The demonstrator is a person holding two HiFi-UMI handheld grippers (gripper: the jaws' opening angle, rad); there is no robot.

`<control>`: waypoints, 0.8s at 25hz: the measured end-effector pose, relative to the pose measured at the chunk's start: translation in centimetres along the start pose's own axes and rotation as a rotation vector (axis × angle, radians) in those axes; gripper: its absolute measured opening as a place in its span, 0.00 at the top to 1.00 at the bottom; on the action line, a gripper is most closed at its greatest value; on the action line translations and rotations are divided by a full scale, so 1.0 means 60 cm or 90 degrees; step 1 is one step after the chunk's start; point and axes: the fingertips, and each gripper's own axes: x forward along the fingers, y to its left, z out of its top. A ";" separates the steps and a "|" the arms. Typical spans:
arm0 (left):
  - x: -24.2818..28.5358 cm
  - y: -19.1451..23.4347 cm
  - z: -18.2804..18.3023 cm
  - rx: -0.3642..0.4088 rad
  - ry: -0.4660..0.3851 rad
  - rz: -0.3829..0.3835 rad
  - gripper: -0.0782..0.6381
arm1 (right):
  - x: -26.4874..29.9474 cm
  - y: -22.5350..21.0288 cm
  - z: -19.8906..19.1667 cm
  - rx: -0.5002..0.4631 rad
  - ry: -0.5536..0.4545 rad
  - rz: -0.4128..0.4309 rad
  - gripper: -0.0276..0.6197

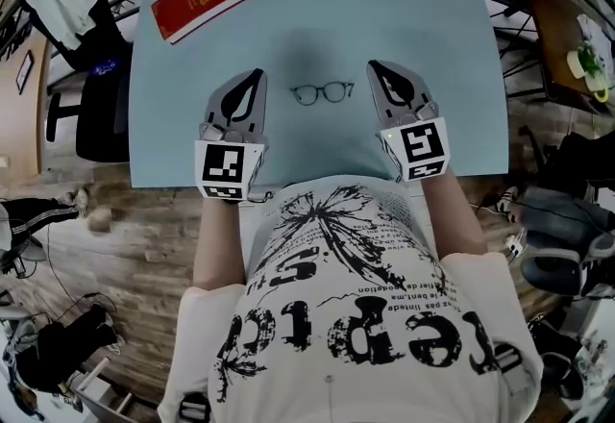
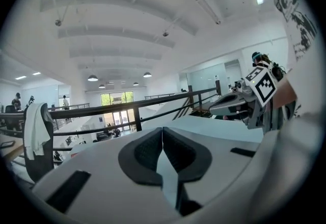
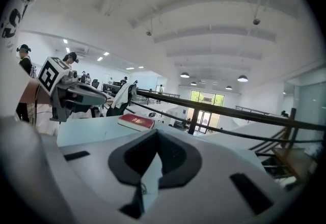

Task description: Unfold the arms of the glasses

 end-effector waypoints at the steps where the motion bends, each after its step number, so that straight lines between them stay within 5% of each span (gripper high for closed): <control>1: 0.000 0.003 0.004 -0.003 -0.002 0.005 0.86 | 0.000 -0.002 0.006 0.007 -0.011 -0.008 0.94; 20: 0.012 0.004 0.044 -0.020 -0.045 0.016 0.86 | -0.001 -0.022 0.037 -0.012 -0.059 -0.045 0.94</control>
